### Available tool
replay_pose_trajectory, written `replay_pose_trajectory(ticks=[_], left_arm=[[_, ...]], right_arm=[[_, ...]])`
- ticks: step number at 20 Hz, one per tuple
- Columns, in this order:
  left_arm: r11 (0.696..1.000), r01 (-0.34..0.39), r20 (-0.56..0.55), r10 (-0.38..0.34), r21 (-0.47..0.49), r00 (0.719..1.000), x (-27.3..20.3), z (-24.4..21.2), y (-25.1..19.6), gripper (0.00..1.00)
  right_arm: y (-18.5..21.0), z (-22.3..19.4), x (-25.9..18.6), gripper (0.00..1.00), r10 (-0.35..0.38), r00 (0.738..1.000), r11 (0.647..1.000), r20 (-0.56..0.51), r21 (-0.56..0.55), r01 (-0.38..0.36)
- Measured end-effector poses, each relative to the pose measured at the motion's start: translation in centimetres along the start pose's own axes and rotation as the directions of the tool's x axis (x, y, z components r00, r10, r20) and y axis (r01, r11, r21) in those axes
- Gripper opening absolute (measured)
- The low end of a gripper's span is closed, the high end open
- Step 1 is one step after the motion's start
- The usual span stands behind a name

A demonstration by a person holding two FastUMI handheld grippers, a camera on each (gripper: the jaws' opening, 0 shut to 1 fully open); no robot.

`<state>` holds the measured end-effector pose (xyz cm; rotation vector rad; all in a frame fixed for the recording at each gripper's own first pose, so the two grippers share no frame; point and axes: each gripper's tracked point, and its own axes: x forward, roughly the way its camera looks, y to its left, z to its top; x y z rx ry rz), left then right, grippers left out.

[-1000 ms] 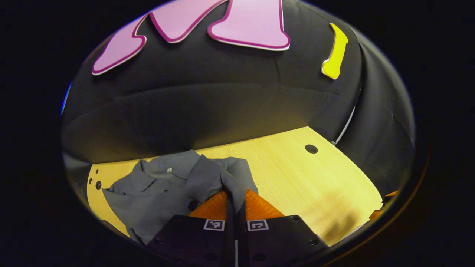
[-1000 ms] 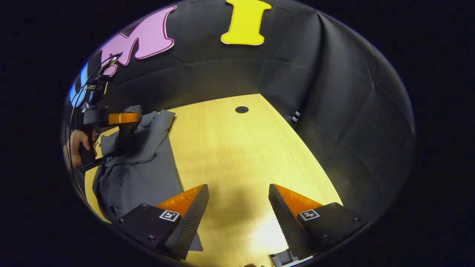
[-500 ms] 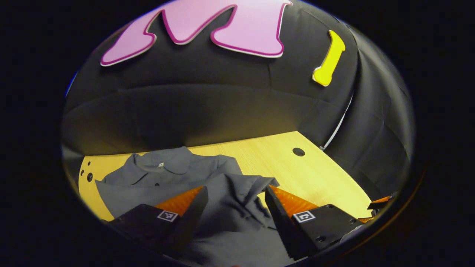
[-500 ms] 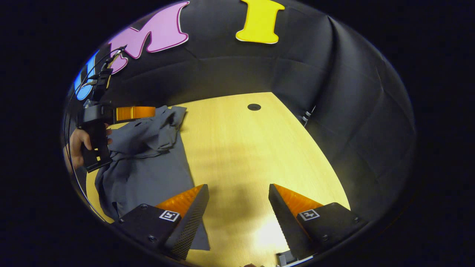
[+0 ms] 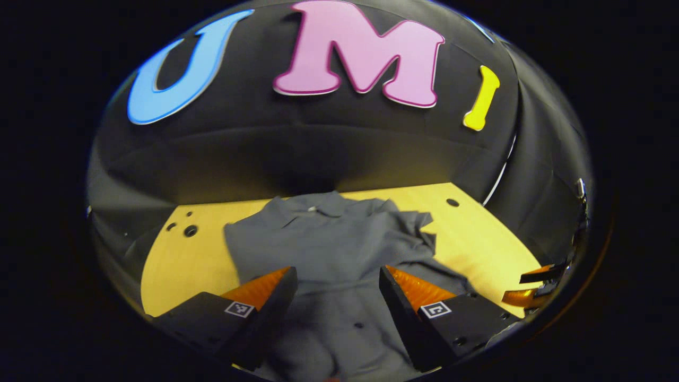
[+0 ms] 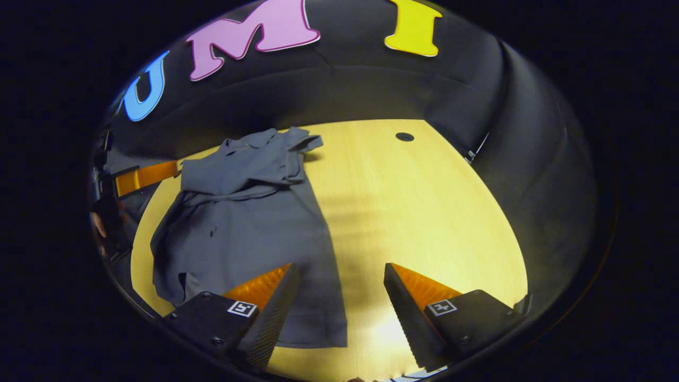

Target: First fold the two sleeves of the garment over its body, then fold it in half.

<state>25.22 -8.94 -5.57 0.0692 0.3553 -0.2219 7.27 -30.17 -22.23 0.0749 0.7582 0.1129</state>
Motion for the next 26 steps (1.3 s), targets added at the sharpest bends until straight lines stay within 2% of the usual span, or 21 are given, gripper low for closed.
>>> replay_pose_trajectory(ticks=[4, 8, 12, 15, 16, 18, 19, 21, 26], left_arm=[[0.994, -0.1, -0.092, 0.097, -0.034, 0.991, -5.3, -7.7, 5.9, 0.98], [0.979, -0.19, -0.187, 0.173, -0.076, 0.967, -9.2, -14.9, 10.1, 0.98], [0.966, -0.225, -0.262, 0.187, -0.125, 0.947, -11.2, -19.9, 11.4, 0.98], [0.967, -0.218, -0.296, 0.172, -0.133, 0.94, -11.4, -22.0, 11.0, 0.98], [0.968, -0.211, -0.304, 0.163, -0.134, 0.939, -11.4, -22.4, 10.7, 0.95], [0.971, -0.2, -0.317, 0.151, -0.13, 0.936, -11.0, -23.2, 10.1, 0.98], [0.972, -0.195, -0.323, 0.145, -0.13, 0.935, -10.9, -23.4, 9.7, 0.94], [0.973, -0.19, -0.334, 0.138, -0.13, 0.932, -10.6, -24.0, 9.0, 0.96], [0.972, -0.212, -0.366, 0.162, -0.102, 0.917, -10.4, -25.1, 8.9, 0.98]], right_arm=[[1.8, -3.4, 0.4, 1.0, 0.011, 0.997, 1.0, -0.07, -0.016, -0.012], [2.2, -5.6, 0.2, 1.0, -0.008, 0.995, 1.0, -0.104, -0.022, 0.006], [2.1, -7.4, 0.1, 1.0, -0.027, 0.991, 1.0, -0.133, -0.018, 0.024], [2.5, -8.5, 0.4, 0.99, -0.031, 0.988, 1.0, -0.154, -0.004, 0.031], [2.6, -8.9, 0.6, 0.99, -0.03, 0.986, 1.0, -0.162, -0.001, 0.03], [2.9, -9.7, 0.6, 0.99, -0.028, 0.983, 1.0, -0.179, -0.007, 0.028], [3.1, -10.1, 0.6, 0.99, -0.025, 0.982, 1.0, -0.19, -0.013, 0.023], [3.4, -11.0, 0.8, 0.99, -0.024, 0.977, 0.999, -0.211, -0.028, 0.019], [3.5, -11.6, 0.9, 1.0, -0.042, 0.975, 0.997, -0.22, -0.067, 0.028]])
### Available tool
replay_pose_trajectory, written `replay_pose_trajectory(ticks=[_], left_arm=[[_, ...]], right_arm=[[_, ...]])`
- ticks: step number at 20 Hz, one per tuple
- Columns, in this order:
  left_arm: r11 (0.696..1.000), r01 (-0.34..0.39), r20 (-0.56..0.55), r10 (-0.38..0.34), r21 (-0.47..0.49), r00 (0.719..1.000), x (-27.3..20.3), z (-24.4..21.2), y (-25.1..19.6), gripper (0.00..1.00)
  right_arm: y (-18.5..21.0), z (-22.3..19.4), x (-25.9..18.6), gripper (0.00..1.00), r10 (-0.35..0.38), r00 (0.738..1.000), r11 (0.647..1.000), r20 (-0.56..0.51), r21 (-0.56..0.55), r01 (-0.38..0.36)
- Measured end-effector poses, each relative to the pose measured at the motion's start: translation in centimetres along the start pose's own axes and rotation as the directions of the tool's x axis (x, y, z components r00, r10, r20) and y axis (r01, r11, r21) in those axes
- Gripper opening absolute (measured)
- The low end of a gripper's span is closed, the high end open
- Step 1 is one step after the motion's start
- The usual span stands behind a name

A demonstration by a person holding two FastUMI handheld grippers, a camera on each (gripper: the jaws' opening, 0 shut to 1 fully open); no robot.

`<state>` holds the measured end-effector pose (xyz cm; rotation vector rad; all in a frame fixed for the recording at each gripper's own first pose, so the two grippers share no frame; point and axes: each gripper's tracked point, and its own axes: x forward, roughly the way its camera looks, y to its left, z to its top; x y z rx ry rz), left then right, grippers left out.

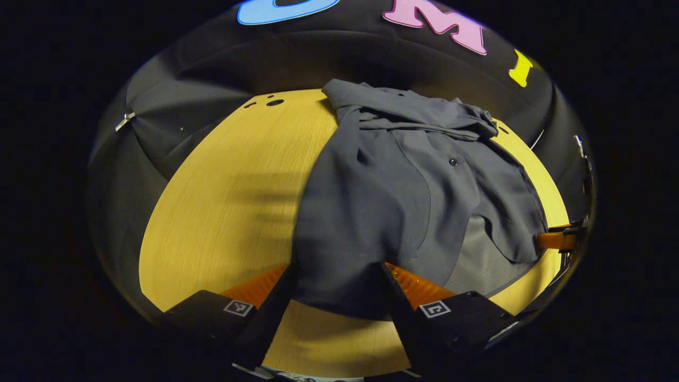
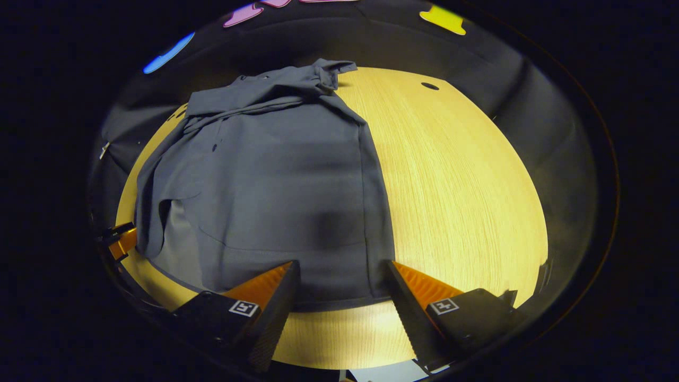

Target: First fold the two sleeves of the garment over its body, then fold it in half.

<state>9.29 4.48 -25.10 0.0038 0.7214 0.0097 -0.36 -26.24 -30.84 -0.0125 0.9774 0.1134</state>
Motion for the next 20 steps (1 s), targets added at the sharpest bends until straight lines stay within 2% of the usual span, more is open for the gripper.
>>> replay_pose_trajectory(ticks=[5, 6, 7, 9, 10, 11, 12, 13, 14, 15, 20], left_arm=[[1.0, 0.011, 0.01, -0.012, 0.014, 1.0, 0.4, 0.0, -0.3, 0.97], [0.999, 0.02, 0.01, -0.02, 0.025, 1.0, 0.2, 0.0, -0.5, 0.87], [0.999, 0.031, 0.013, -0.032, 0.037, 0.999, 0.2, 0.1, -0.7, 0.85], [0.997, 0.053, 0.017, -0.054, 0.056, 0.998, 0.3, 0.1, -1.5, 0.73], [0.997, 0.052, 0.021, -0.053, 0.048, 0.998, 0.4, 0.2, -1.8, 0.53], [0.997, 0.062, 0.023, -0.063, 0.034, 0.998, 0.4, 0.3, -2.3, 0.33], [0.998, 0.066, 0.025, -0.067, 0.018, 0.997, 0.3, 0.3, -2.6, 0.23], [0.997, 0.071, 0.029, -0.071, -0.001, 0.997, 0.3, 0.4, -2.7, 0.16], [0.997, 0.08, 0.031, -0.079, -0.019, 0.996, 0.4, 0.4, -2.9, 0.08], [0.996, 0.089, 0.034, -0.088, -0.029, 0.996, 0.3, 0.4, -3.0, 0.06], [0.985, 0.12, 0.07, -0.112, -0.123, 0.991, -1.1, 2.2, -3.3, 0.06]], right_arm=[[0.1, 0.2, 0.2, 0.98, -0.005, 1.0, 1.0, -0.016, 0.005, 0.005], [0.2, 0.3, 0.2, 0.92, -0.001, 1.0, 1.0, -0.016, -0.001, 0.001], [0.8, 0.4, 0.1, 0.9, 0.009, 1.0, 1.0, -0.018, -0.01, -0.009], [1.4, 0.3, 0.2, 0.6, 0.02, 1.0, 0.999, -0.012, -0.029, -0.02], [2.0, 0.2, 0.3, 0.5, 0.037, 0.999, 0.998, -0.011, -0.048, -0.038], [2.5, 0.3, 0.2, 0.31, 0.05, 0.999, 0.997, -0.007, -0.062, -0.051], [2.8, 0.3, 0.3, 0.26, 0.053, 0.999, 0.996, -0.004, -0.071, -0.053], [3.0, 0.3, 0.3, 0.05, 0.057, 0.998, 0.994, -0.005, -0.091, -0.058], [2.9, 0.3, 0.7, 0.11, 0.059, 0.998, 0.993, -0.013, -0.106, -0.06], [3.0, 0.3, 0.4, 0.06, 0.068, 0.998, 0.992, -0.015, -0.11, -0.069], [2.7, 1.4, -0.4, 0.06, 0.086, 0.996, 0.994, 0.003, -0.065, -0.085]])
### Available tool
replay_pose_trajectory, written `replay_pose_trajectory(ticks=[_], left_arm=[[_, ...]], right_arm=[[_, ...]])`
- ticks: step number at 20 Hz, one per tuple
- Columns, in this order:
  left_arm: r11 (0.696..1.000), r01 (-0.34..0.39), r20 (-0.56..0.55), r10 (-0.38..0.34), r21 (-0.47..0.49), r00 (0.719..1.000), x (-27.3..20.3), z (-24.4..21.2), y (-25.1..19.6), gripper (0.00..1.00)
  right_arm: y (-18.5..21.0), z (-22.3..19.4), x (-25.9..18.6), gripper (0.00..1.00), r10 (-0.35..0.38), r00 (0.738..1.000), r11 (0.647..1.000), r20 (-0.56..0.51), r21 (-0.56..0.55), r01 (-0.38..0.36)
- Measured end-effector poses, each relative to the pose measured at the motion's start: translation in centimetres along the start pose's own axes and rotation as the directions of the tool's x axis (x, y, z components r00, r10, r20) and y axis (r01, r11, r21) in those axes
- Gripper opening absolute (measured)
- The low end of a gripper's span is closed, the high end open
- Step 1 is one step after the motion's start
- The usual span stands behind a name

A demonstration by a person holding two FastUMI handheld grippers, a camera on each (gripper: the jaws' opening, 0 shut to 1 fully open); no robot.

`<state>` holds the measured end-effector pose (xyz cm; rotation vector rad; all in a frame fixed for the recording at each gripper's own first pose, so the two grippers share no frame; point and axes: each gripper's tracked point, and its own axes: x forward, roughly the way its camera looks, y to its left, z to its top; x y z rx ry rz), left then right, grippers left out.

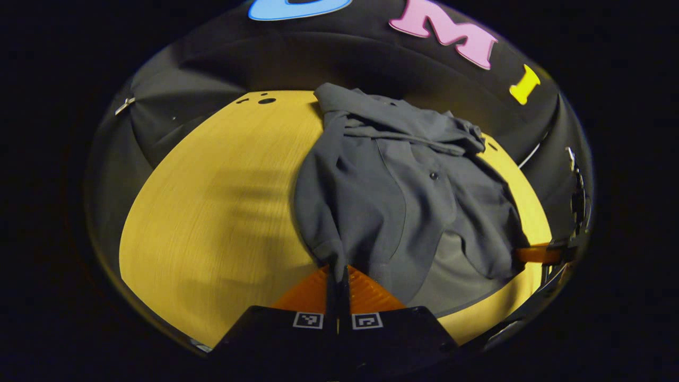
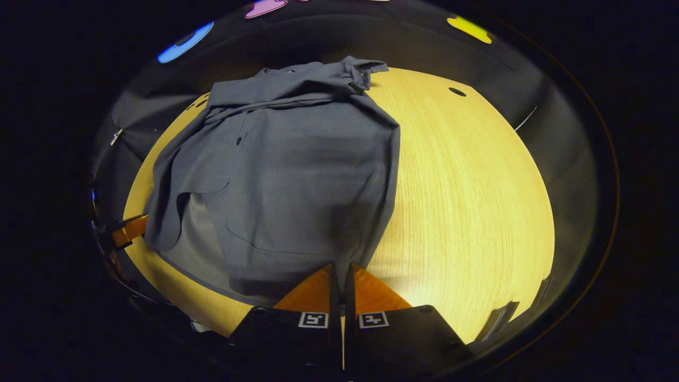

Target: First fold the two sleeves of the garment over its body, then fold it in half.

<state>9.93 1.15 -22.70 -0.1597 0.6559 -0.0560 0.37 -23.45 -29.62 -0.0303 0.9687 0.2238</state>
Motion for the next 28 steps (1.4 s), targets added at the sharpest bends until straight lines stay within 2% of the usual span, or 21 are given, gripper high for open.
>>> replay_pose_trajectory(ticks=[4, 12, 16, 23, 28], left_arm=[[1.0, 0.024, 0.065, -0.023, -0.01, 0.998, -1.8, 2.8, -0.9, 0.06], [0.993, 0.063, 0.147, -0.048, -0.1, 0.988, -3.2, 9.7, -1.4, 0.05], [0.988, 0.082, 0.182, -0.058, -0.127, 0.982, -2.7, 14.0, -1.7, 0.05], [0.989, 0.117, 0.291, -0.086, -0.091, 0.953, -1.6, 23.4, -3.5, 0.05], [0.985, 0.138, 0.346, -0.093, -0.108, 0.933, 1.8, 29.7, -3.5, 0.05]], right_arm=[[0.6, 2.3, -1.4, 0.06, 0.029, 0.998, 0.999, 0.05, 0.021, -0.03], [1.6, 8.9, -2.6, 0.06, 0.061, 0.987, 0.995, 0.148, 0.066, -0.072], [1.8, 13.2, -2.3, 0.06, 0.071, 0.977, 0.995, 0.199, 0.06, -0.084], [1.9, 21.9, -1.7, 0.06, 0.085, 0.953, 0.989, 0.292, 0.089, -0.116], [2.2, 29.0, -0.1, 0.06, 0.09, 0.928, 0.986, 0.361, 0.097, -0.134]])
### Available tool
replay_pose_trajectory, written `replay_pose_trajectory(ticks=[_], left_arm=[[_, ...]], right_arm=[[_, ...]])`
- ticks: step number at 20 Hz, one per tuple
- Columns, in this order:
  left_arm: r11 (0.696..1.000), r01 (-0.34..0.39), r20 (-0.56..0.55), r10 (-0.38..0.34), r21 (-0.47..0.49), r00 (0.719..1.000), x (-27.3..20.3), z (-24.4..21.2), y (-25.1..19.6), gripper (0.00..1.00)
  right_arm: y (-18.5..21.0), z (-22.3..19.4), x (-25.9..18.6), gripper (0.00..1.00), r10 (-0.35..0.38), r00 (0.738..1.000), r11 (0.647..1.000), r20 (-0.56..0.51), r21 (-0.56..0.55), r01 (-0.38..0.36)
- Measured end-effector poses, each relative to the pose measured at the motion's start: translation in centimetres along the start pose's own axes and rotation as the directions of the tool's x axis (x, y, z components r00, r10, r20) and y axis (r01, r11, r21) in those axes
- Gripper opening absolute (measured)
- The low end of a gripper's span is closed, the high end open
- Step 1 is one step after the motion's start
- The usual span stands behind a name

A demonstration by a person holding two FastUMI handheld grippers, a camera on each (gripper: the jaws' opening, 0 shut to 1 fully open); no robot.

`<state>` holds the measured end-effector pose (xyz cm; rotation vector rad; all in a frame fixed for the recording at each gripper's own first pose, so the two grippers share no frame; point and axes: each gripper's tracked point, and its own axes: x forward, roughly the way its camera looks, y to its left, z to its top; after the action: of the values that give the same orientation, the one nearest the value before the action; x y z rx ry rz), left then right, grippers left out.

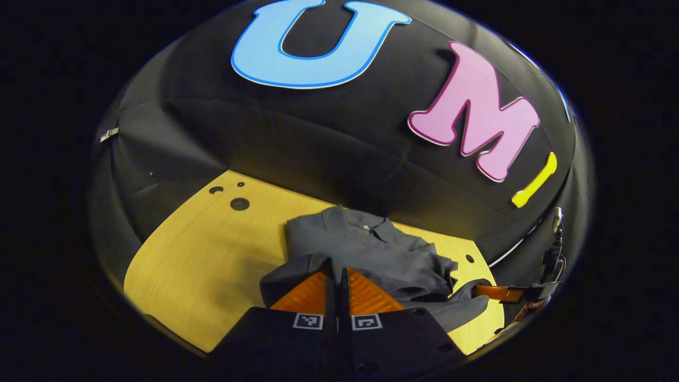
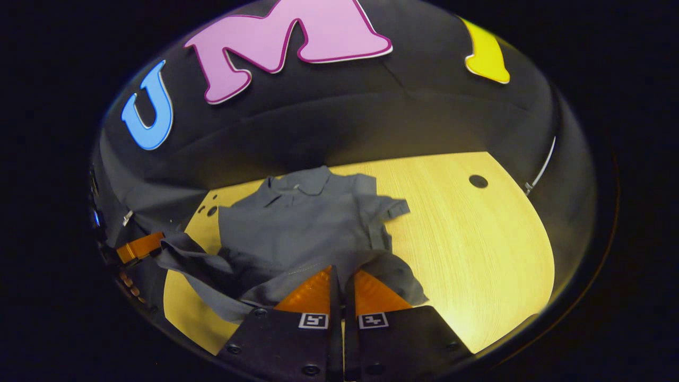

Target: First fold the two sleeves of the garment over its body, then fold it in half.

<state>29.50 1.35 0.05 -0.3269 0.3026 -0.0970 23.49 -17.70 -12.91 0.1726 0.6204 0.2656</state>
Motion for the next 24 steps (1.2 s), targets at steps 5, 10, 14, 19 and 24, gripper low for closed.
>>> replay_pose_trajectory(ticks=[5, 10, 14, 19, 24], left_arm=[[1.0, 0.0, 0.076, -0.001, 0.011, 0.997, 6.6, 4.6, -0.1, 0.05], [1.0, -0.014, 0.124, 0.011, 0.025, 0.992, 13.8, 7.4, 0.9, 0.05], [0.998, -0.019, 0.149, 0.011, 0.053, 0.989, 18.5, 7.9, 2.1, 0.05], [0.994, -0.026, 0.124, 0.012, 0.107, 0.992, 21.2, 6.4, 2.7, 0.05], [0.99, -0.053, 0.119, 0.037, 0.134, 0.992, 19.6, 6.7, 3.1, 0.3]], right_arm=[[0.1, 6.4, 5.2, 0.06, -0.009, 0.995, 1.0, 0.099, 0.016, 0.008], [-0.7, 9.7, 10.9, 0.06, -0.044, 0.986, 0.997, 0.162, 0.065, 0.034], [-2.2, 10.8, 15.1, 0.06, -0.09, 0.978, 0.989, 0.188, 0.136, 0.065], [-3.4, 9.6, 17.8, 0.14, -0.122, 0.978, 0.982, 0.171, 0.162, 0.094], [-2.4, 8.8, 16.4, 0.54, -0.109, 0.978, 0.993, 0.179, 0.053, 0.101]])
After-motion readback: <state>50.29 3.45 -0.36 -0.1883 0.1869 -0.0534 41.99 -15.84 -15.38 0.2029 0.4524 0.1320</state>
